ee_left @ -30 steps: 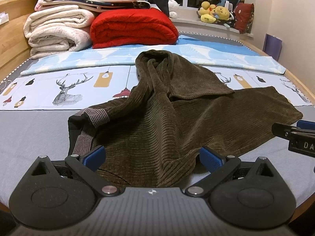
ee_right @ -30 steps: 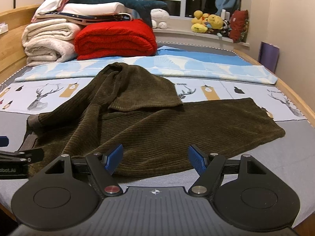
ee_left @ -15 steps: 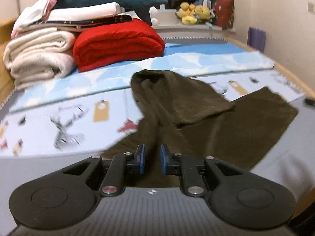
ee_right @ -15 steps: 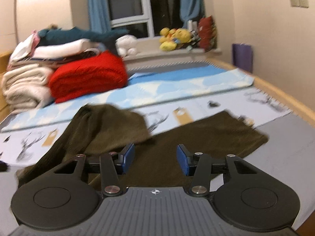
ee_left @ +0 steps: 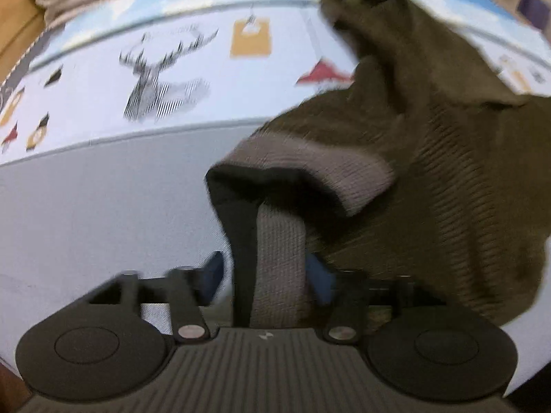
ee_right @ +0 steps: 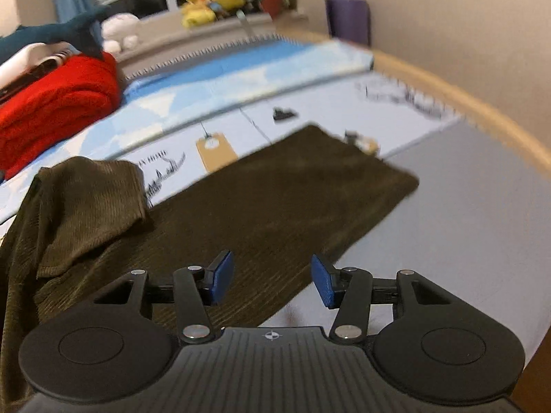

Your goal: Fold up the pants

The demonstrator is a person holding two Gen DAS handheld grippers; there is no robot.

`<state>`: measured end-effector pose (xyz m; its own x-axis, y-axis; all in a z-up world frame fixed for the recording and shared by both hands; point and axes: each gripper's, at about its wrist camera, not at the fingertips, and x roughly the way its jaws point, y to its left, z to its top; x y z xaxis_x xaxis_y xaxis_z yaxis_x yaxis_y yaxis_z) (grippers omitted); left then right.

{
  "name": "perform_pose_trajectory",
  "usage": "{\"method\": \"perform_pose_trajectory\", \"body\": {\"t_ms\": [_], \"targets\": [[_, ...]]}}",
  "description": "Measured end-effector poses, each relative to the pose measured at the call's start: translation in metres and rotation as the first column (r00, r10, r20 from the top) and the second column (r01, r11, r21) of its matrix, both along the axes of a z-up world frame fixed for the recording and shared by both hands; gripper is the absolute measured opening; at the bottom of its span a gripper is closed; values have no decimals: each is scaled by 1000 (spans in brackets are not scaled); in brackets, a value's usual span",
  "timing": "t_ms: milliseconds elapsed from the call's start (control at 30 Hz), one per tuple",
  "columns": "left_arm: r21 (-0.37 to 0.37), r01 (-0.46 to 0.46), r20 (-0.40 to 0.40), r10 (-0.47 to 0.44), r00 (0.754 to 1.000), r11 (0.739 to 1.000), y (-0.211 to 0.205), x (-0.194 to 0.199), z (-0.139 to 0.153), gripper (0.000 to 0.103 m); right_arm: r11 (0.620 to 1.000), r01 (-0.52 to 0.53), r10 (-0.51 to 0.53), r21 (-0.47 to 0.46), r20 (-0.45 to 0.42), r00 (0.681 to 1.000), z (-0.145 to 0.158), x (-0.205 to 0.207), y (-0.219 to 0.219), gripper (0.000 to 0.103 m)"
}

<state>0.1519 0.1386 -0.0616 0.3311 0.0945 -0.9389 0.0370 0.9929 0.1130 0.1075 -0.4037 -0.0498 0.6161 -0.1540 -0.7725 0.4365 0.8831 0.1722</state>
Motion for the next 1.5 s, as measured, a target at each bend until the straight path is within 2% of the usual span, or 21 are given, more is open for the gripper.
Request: {"method": "perform_pose_trajectory", "body": {"t_ms": [33,67,133,267,400,433,600,667,700,767,800,833,933,1033,1100,1233,1500], "targets": [[14,-10,-21,10,1000,1000,2,4,-5,78,1000,6,-5,17,-24,1000,-6,5,-1,55],[15,-20,-14,21,1000,1000,-1,7,-15,82,999,13,-11,50,-48,999,-13,10,-3,58],[7,-34,-35,34,999,999,1,14,-23,85,992,34,-21,124,-101,995,-29,19,-10,72],[-71,-87,-58,83,995,994,13,27,-34,87,968,132,-86,214,-210,974,-59,33,-18,72],[-131,-115,-91,103,990,985,17,35,-43,87,957,173,-107,233,-273,956,-77,43,-17,73],[-139,-114,-95,101,990,984,16,37,-45,88,957,172,-104,232,-278,955,-79,46,-15,76],[-141,-100,-86,89,992,985,11,41,-50,89,983,86,-40,160,-270,962,-81,64,2,78],[-140,-79,-73,69,995,987,7,42,-50,88,994,43,-13,103,-280,960,-84,71,9,72],[-138,-66,-65,58,996,988,6,41,-50,85,997,28,-6,74,-283,959,-84,73,12,64],[-146,-48,-55,41,998,988,5,40,-49,79,999,2,10,47,-264,964,-81,73,13,42],[-145,-42,-48,36,998,989,5,39,-48,71,999,-2,11,38,-256,967,-79,74,14,15],[-137,-40,-41,34,999,990,6,37,-46,64,1000,-3,7,17,-245,970,-76,73,15,9],[-141,-36,-22,33,999,989,10,33,-41,46,1000,0,0,-2,-191,982,-66,68,15,7],[-137,-18,2,18,1000,990,12,27,-35,35,1000,3,-6,-24,-148,989,-55,63,13,7],[-148,-21,15,24,1000,989,16,25,-29,32,999,2,-7,-38,-132,991,-48,55,9,7],[-135,-11,54,19,998,991,20,18,-17,29,1000,-16,13,-19,-157,988,-45,46,0,7],[-76,-35,76,41,996,997,42,4,-2,29,988,-149,155,45,-234,960,-44,16,-4,7]]}}
